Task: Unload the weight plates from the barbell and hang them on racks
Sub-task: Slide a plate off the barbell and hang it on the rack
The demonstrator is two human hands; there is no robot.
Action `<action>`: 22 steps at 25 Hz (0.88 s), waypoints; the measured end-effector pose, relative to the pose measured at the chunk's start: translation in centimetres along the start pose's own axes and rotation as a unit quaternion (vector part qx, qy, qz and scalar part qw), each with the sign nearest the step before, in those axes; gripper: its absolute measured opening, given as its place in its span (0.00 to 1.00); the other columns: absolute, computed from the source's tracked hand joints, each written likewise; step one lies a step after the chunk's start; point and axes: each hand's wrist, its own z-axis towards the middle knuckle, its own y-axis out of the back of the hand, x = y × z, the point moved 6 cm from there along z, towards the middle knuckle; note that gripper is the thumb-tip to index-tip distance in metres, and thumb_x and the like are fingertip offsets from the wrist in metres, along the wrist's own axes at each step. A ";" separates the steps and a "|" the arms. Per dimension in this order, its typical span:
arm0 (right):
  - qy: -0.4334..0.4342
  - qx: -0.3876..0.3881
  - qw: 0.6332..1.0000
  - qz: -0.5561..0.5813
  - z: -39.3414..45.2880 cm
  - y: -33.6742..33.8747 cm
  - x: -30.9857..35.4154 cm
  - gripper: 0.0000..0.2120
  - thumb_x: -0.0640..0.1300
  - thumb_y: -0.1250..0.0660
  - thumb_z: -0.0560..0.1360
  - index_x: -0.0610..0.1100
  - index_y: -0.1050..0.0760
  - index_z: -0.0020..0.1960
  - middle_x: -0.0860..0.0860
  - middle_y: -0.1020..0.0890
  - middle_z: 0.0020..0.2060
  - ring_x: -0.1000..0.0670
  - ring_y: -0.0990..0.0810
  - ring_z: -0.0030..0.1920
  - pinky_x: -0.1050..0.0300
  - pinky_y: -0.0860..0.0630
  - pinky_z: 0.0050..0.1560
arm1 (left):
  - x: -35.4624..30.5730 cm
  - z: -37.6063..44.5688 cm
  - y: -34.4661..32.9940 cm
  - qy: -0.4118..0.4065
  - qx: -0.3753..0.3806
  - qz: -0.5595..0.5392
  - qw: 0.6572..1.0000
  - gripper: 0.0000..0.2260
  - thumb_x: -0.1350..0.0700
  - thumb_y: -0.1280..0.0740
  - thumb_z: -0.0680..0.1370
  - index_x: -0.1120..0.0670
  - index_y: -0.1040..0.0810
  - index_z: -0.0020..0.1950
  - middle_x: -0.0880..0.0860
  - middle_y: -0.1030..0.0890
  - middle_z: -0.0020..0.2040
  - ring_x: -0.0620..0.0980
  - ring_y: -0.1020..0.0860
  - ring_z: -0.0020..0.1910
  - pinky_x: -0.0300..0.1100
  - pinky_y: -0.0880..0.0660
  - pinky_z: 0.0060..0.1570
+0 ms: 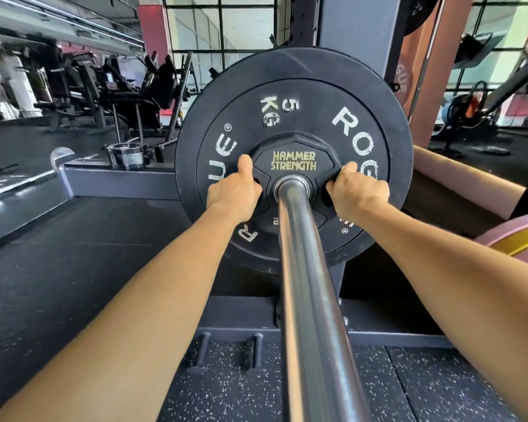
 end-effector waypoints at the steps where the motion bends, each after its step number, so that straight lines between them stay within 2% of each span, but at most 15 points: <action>1: 0.000 0.002 1.000 0.000 0.1 -0.2 0.1 0.13 0.49 0.47 0.82 0.39 0.37 0.58 0.45 0.19 0.50 0.41 0.19 0.53 0.53 0.35 0.42 | -0.1 0.0 -0.1 0.004 0.001 0.024 1.000 0.18 0.64 0.42 0.78 0.59 0.45 0.66 0.53 0.26 0.39 0.56 0.27 0.34 0.50 0.34 0.42; 3: -0.008 0.021 1.000 0.003 0.0 -0.2 0.1 0.13 0.49 0.47 0.82 0.40 0.37 0.58 0.45 0.20 0.50 0.41 0.19 0.53 0.53 0.34 0.42 | -0.4 0.1 -0.2 0.029 0.010 0.076 0.997 0.23 0.66 0.39 0.77 0.58 0.46 0.68 0.55 0.23 0.45 0.58 0.24 0.41 0.49 0.33 0.42; 5: -0.016 0.061 0.998 -0.014 -0.2 0.3 0.0 0.11 0.46 0.47 0.82 0.39 0.36 0.60 0.45 0.22 0.48 0.42 0.20 0.54 0.53 0.34 0.44 | -0.5 0.2 -0.1 0.056 0.050 0.084 0.994 0.24 0.65 0.39 0.78 0.57 0.47 0.70 0.57 0.20 0.51 0.58 0.23 0.46 0.49 0.33 0.44; 7: -0.012 0.101 0.994 -0.027 -0.9 1.3 0.4 0.12 0.43 0.46 0.81 0.39 0.36 0.62 0.46 0.25 0.46 0.43 0.20 0.54 0.53 0.33 0.45 | -0.1 0.0 1.1 0.044 0.079 0.076 0.993 0.22 0.58 0.44 0.82 0.54 0.49 0.73 0.58 0.21 0.56 0.59 0.23 0.50 0.49 0.34 0.45; 9: -0.022 0.119 0.993 0.005 -1.9 2.6 0.3 0.13 0.48 0.47 0.82 0.40 0.36 0.62 0.45 0.23 0.51 0.43 0.21 0.55 0.52 0.34 0.46 | 0.7 -1.0 3.2 0.017 0.083 0.061 0.995 0.22 0.49 0.47 0.84 0.50 0.50 0.76 0.59 0.21 0.56 0.60 0.22 0.51 0.49 0.32 0.45; 12: -0.037 0.126 0.989 0.071 -3.3 5.3 0.6 0.20 0.56 0.47 0.81 0.42 0.38 0.63 0.45 0.22 0.56 0.42 0.23 0.55 0.52 0.34 0.47 | 3.1 -3.6 6.3 0.001 0.064 -0.004 0.998 0.22 0.44 0.42 0.82 0.46 0.46 0.73 0.56 0.23 0.52 0.60 0.24 0.46 0.50 0.28 0.45; 15: 0.002 0.136 0.986 0.094 -5.1 9.1 1.9 0.25 0.60 0.44 0.78 0.44 0.39 0.67 0.45 0.22 0.56 0.42 0.24 0.57 0.49 0.33 0.51 | 6.2 -6.3 9.8 0.004 0.067 -0.039 0.997 0.22 0.40 0.36 0.78 0.46 0.39 0.67 0.54 0.26 0.56 0.59 0.24 0.50 0.52 0.26 0.48; 18: 0.051 0.138 0.983 0.111 -8.1 12.4 4.3 0.32 0.64 0.41 0.76 0.47 0.41 0.73 0.45 0.26 0.66 0.42 0.27 0.65 0.45 0.33 0.63 | 10.0 -9.6 13.6 0.028 0.072 -0.029 0.997 0.25 0.36 0.36 0.75 0.43 0.36 0.67 0.52 0.29 0.60 0.59 0.25 0.56 0.55 0.26 0.55; 20: 0.078 0.149 0.979 0.115 -10.2 14.0 6.0 0.37 0.65 0.41 0.76 0.48 0.44 0.77 0.47 0.30 0.71 0.43 0.31 0.70 0.44 0.36 0.69 | 12.4 -11.6 15.9 0.041 0.065 -0.019 0.997 0.24 0.36 0.35 0.75 0.45 0.34 0.67 0.52 0.29 0.60 0.58 0.26 0.56 0.54 0.26 0.56; 22: 0.112 0.142 0.976 0.123 -12.2 15.9 8.1 0.37 0.66 0.40 0.75 0.48 0.44 0.77 0.48 0.30 0.71 0.44 0.31 0.70 0.46 0.36 0.68 | 14.7 -13.8 18.5 0.052 0.053 -0.011 0.997 0.25 0.37 0.35 0.75 0.46 0.34 0.68 0.52 0.30 0.61 0.57 0.28 0.53 0.52 0.26 0.53</action>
